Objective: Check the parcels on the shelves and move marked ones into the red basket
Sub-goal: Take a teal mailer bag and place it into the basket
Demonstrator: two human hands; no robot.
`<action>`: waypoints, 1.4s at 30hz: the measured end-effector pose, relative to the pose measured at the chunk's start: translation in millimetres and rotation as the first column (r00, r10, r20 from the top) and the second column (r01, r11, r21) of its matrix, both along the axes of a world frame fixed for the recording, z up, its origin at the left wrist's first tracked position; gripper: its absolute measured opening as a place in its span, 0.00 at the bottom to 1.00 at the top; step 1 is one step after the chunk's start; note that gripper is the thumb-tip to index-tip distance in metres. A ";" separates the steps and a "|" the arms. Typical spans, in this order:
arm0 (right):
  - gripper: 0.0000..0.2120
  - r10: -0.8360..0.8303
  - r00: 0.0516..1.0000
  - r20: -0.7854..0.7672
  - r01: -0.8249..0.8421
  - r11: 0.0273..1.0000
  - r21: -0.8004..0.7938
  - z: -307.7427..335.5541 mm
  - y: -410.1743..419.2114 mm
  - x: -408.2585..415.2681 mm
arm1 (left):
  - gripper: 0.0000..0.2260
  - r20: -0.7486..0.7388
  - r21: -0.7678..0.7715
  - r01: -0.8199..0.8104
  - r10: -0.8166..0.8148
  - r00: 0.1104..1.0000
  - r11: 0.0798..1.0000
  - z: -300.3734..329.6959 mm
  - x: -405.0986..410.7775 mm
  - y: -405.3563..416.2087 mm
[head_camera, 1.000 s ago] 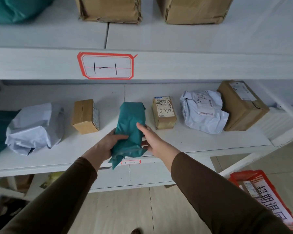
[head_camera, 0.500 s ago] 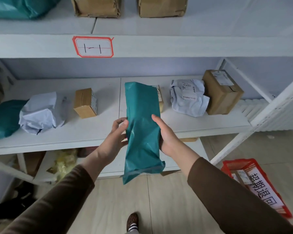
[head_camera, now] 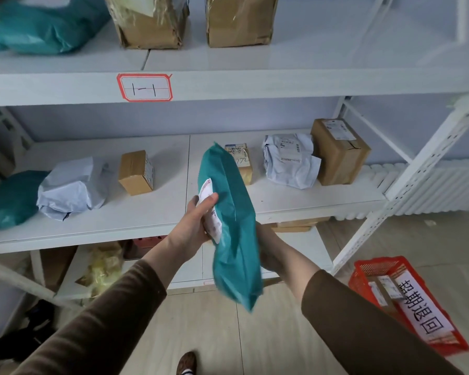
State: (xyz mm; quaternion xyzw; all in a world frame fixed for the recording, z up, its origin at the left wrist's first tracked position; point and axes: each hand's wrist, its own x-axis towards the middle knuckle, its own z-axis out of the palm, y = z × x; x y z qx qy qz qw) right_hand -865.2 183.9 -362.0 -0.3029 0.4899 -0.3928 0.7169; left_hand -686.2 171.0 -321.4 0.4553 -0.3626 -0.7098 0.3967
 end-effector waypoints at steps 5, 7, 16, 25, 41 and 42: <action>0.18 -0.213 0.949 -0.233 0.144 0.948 -0.283 17.5 0.8 0.5 | 0.51 0.144 -0.032 -0.138 0.141 0.980 0.990 -2.1 -1.4 -5.5; 0.25 -0.121 0.944 -0.308 0.013 0.944 -0.330 31.7 2.2 12.8 | 0.41 0.211 -0.131 -0.170 0.195 0.958 0.977 -4.0 -1.2 -7.6; 0.21 -0.103 0.994 -0.036 0.095 0.979 -0.181 35.8 -18.2 31.6 | 0.17 0.178 -0.161 -0.178 0.206 0.962 0.971 6.2 28.9 -19.9; 0.24 -0.084 0.994 0.067 0.098 0.968 -0.232 26.7 -45.1 56.1 | 0.18 0.016 -0.065 -0.081 0.082 0.997 0.995 -16.4 59.1 -41.8; 0.58 -0.319 0.475 -0.820 -0.295 0.820 -0.490 31.9 -48.8 -8.1 | 0.28 0.845 -0.073 0.910 -0.459 0.273 0.407 36.5 59.6 -142.4; 0.57 -0.227 0.544 -0.808 -0.292 0.851 -0.436 34.9 -45.8 -14.9 | 0.28 0.871 -0.042 0.937 -0.447 0.204 0.346 40.4 52.2 -143.5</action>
